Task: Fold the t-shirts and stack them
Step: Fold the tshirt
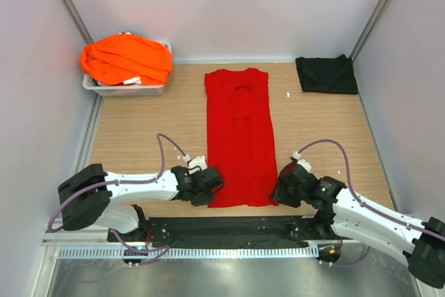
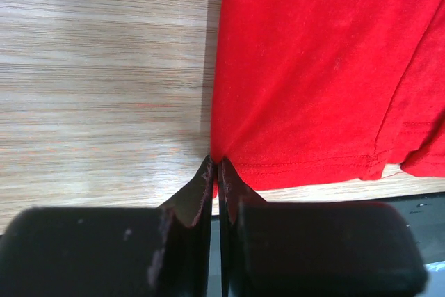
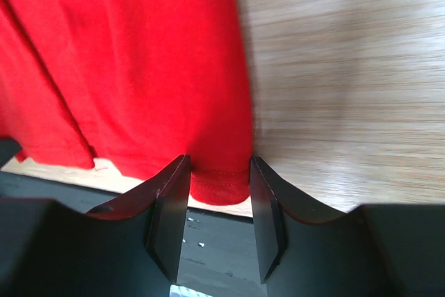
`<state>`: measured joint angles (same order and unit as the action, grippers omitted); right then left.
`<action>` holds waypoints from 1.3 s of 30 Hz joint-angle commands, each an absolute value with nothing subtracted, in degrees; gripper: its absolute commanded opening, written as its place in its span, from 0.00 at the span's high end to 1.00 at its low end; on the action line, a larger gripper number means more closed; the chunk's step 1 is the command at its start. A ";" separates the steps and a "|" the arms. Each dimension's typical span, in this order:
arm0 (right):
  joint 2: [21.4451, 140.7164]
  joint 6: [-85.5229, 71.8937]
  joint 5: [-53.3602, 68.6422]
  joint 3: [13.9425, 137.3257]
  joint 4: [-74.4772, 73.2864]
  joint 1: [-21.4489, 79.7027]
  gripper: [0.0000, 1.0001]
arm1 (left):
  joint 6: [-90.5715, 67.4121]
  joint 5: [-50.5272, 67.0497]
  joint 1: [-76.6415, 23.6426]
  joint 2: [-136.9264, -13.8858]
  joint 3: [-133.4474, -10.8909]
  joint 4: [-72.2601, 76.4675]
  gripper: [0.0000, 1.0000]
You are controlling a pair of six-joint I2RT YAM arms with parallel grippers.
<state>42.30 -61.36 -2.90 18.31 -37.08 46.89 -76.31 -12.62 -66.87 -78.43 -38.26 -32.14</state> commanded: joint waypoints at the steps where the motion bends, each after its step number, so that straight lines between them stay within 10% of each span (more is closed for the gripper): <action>1: 43.24 -66.34 -5.44 16.52 -36.12 50.70 0.55 | -77.69 -15.03 -66.53 -76.65 -36.57 -34.45 0.96; 16: 40.87 -71.89 -11.51 15.21 -38.85 56.78 0.64 | -77.96 -14.59 -66.18 -75.06 -35.16 -34.89 0.98; 25: 42.36 -71.02 -12.04 16.52 -39.11 56.87 0.98 | -76.99 -14.85 -66.18 -73.57 -37.52 -38.05 1.00; 39: 55.87 -61.54 -22.40 38.65 -43.94 56.25 0.99 | -65.85 -17.23 -61.18 -74.09 -54.83 -48.87 1.00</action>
<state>52.53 -65.91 -15.49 31.83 -42.68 56.51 -70.91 -15.16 -63.94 -73.67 -51.03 -45.32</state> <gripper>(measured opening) 0.057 0.007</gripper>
